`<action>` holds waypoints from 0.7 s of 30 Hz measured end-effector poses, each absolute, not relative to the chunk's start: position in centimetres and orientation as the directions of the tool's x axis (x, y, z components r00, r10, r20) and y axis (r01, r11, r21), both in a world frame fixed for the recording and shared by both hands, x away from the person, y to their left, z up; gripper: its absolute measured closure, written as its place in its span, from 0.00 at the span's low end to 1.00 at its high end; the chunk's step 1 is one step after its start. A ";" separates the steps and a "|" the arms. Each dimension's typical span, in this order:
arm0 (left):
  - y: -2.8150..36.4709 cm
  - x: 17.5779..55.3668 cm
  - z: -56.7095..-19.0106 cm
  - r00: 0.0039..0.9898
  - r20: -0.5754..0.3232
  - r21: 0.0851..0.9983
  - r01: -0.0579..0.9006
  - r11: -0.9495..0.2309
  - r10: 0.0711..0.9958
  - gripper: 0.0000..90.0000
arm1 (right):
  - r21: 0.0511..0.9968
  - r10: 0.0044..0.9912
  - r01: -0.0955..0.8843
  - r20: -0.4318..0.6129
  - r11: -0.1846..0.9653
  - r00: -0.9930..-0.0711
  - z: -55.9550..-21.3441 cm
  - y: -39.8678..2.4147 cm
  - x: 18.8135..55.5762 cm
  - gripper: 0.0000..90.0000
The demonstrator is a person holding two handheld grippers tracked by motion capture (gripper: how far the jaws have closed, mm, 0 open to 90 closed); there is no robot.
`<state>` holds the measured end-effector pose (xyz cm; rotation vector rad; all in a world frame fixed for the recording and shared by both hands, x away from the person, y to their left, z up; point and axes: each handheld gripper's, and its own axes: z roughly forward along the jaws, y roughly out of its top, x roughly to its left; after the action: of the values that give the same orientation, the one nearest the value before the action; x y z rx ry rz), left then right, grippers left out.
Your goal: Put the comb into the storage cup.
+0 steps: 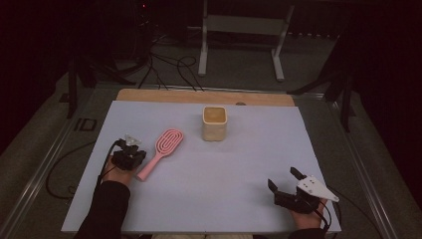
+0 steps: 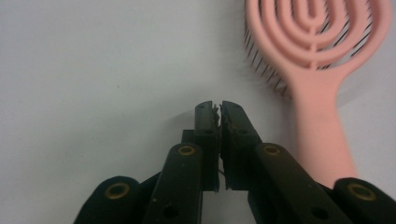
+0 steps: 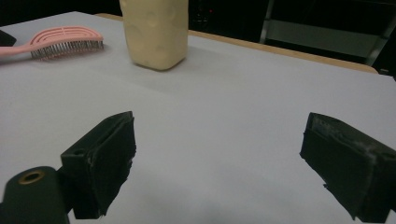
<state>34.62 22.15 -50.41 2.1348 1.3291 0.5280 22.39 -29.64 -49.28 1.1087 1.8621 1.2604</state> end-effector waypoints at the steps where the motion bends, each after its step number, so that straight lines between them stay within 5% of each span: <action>1: 22.2 34.6 -50.4 0.430 0.034 0.645 0.680 -0.348 0.902 0.92 | 0.936 0.891 0.295 -0.039 0.191 -0.452 -49.3 -29.6 22.4 0.11; 12: 22.6 29.9 -46.7 0.483 0.054 0.832 0.462 -0.307 0.874 0.27 | 0.939 0.888 0.289 -0.035 0.187 -0.459 -49.3 -29.5 22.3 0.11; 21: 24.4 26.4 -47.4 0.487 0.022 0.881 0.403 -0.247 0.873 0.06 | 0.939 0.877 0.277 -0.050 0.204 -0.477 -49.3 -29.0 22.4 0.11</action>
<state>26.43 24.44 -47.45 1.8461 1.0676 0.6673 22.43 -28.97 -49.33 1.0720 1.8767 1.2753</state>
